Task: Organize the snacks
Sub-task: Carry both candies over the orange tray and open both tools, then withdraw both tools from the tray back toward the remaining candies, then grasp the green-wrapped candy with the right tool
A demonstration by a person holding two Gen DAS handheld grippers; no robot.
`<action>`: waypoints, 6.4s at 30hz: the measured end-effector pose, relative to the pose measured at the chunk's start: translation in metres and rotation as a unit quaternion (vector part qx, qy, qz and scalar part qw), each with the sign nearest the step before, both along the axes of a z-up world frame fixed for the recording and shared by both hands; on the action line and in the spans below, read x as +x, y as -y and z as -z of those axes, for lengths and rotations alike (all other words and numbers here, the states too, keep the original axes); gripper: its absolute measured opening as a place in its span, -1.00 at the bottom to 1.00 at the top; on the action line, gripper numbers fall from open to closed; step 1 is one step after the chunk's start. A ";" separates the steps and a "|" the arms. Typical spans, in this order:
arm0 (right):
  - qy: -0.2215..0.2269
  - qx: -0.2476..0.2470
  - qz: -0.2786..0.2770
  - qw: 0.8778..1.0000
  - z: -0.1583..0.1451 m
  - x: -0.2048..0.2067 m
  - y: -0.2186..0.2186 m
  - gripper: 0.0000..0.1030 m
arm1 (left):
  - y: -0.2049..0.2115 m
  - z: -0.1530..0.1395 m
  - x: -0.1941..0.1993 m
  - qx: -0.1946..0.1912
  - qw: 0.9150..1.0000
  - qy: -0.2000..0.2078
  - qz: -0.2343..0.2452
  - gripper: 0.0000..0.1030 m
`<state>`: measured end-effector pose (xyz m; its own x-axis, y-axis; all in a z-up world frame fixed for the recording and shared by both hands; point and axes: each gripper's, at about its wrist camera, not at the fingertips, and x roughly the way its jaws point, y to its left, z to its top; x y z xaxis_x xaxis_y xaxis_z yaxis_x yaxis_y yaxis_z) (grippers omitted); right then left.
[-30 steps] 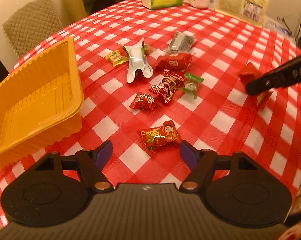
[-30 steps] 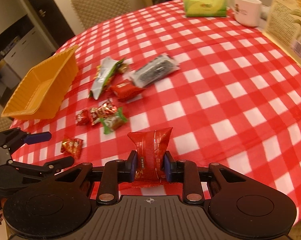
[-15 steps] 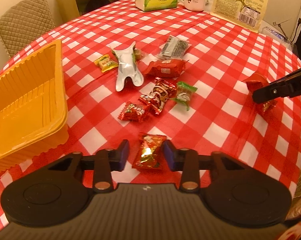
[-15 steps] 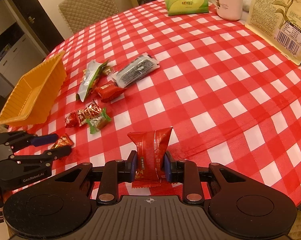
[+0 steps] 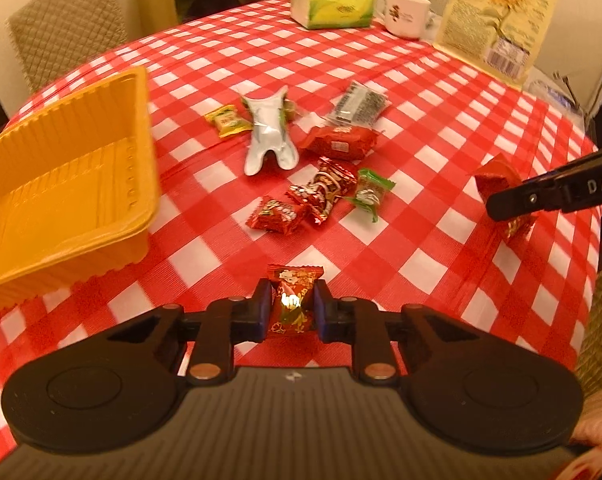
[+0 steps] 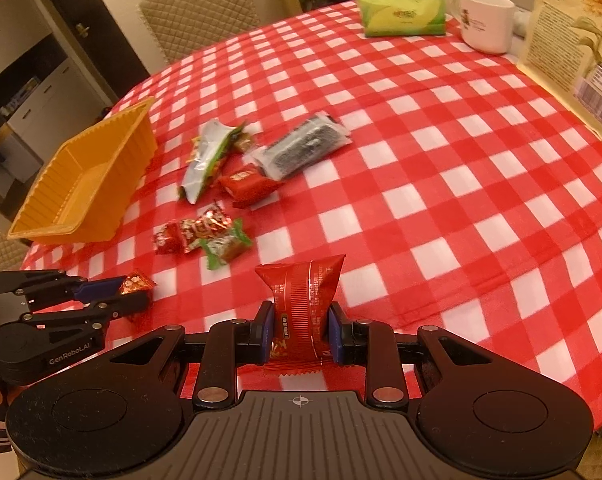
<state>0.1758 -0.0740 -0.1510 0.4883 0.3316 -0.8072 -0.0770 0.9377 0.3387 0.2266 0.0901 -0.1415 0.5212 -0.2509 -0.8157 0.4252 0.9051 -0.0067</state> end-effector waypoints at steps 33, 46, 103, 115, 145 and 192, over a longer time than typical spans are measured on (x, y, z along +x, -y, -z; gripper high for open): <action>0.088 0.076 -0.212 0.970 -0.063 0.103 -0.214 -0.45 | -0.170 -0.093 0.063 0.016 0.978 0.072 -0.196 -0.61; 0.049 0.060 -0.175 0.982 -0.030 0.154 -0.247 -0.45 | -0.185 -0.064 0.114 0.026 0.981 0.033 -0.192 -0.60; 0.080 0.062 -0.187 0.977 -0.068 0.022 -0.085 0.62 | -0.101 -0.108 -0.053 0.012 0.964 0.049 -0.263 0.31; 0.075 0.040 -0.191 0.978 -0.062 -0.017 -0.030 0.63 | -0.038 -0.105 -0.089 0.001 0.968 0.040 -0.249 0.31; 0.031 0.006 -0.069 0.997 -0.021 -0.030 0.062 0.63 | 0.048 -0.059 -0.074 -0.005 0.984 0.038 -0.172 0.14; 0.118 -0.100 -0.242 0.958 0.040 0.061 -0.087 -0.34 | -0.001 -0.009 0.003 -0.008 0.983 -0.004 -0.184 0.05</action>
<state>0.2365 0.0131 -0.1907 0.4932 0.4153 -0.7644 -0.5707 0.8176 0.0759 0.2296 0.0907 -0.1321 0.5718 -0.0590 -0.8182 0.0685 0.9974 -0.0240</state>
